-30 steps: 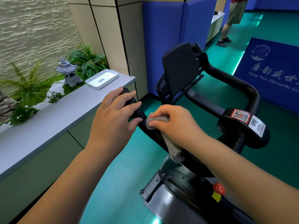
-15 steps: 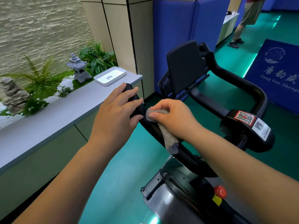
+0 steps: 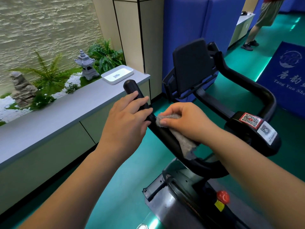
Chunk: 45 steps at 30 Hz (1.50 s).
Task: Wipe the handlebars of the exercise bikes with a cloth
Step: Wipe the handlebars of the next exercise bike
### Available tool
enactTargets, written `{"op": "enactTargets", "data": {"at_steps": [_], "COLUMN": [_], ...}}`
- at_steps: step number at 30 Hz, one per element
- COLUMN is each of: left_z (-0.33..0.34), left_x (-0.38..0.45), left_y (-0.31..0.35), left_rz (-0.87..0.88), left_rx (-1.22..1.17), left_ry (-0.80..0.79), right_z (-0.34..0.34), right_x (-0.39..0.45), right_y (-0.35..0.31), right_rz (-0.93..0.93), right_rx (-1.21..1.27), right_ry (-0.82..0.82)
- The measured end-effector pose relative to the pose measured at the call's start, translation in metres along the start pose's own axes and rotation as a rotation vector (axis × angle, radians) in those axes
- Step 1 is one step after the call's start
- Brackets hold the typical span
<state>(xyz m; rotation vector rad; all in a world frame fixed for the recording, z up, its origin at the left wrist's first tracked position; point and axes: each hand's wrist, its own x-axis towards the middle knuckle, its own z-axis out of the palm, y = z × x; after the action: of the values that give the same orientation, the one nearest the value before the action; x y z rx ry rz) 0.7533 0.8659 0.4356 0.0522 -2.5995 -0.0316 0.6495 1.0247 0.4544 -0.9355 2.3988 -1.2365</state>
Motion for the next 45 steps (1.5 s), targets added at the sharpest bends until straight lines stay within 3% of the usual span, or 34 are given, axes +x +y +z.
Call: {"op": "enactTargets", "data": {"at_steps": [5,11,14,18,21,24,26,32,37,41,45], "left_z": [-0.004,-0.002,-0.003,-0.004,-0.001,0.002,0.004,0.004,0.003,0.003,0.003], "left_x": [-0.01,-0.012,-0.014,-0.017,-0.02,-0.023,-0.027,-0.032,-0.031,-0.032,-0.031], "left_y": [0.01,0.018,0.018,0.022,0.025,0.03,0.036,0.047,0.057,0.068,0.073], "left_rz": [-0.01,0.008,0.039,0.051,0.068,0.074,0.076,0.066,0.034,0.018,-0.043], "left_rx": [-0.02,-0.057,-0.07,-0.092,-0.103,-0.13,-0.151,-0.172,-0.17,-0.17,-0.186], "left_ry": [-0.05,-0.088,-0.073,-0.089,-0.105,-0.093,-0.092,-0.11,-0.123,-0.111,-0.123], "right_z": [-0.031,-0.001,-0.007,-0.033,-0.026,-0.001,0.007,-0.015,-0.004,-0.009,-0.043], "right_x": [-0.031,-0.024,-0.036,-0.067,-0.076,-0.078,-0.084,-0.119,-0.111,-0.116,-0.136], "right_y": [0.01,0.005,0.002,0.0,-0.002,-0.002,-0.001,0.01,0.021,0.032,0.048], "right_rz": [0.066,0.039,0.071,0.174,0.2,0.143,0.113,0.058,-0.084,-0.215,-0.213], "right_rx": [-0.118,-0.043,-0.064,-0.274,-0.271,-0.137,-0.103,-0.112,-0.181,-0.209,-0.288], "right_ry": [-0.174,0.077,0.033,-0.099,-0.004,0.219,0.268,0.158,0.249,0.188,0.185]}}
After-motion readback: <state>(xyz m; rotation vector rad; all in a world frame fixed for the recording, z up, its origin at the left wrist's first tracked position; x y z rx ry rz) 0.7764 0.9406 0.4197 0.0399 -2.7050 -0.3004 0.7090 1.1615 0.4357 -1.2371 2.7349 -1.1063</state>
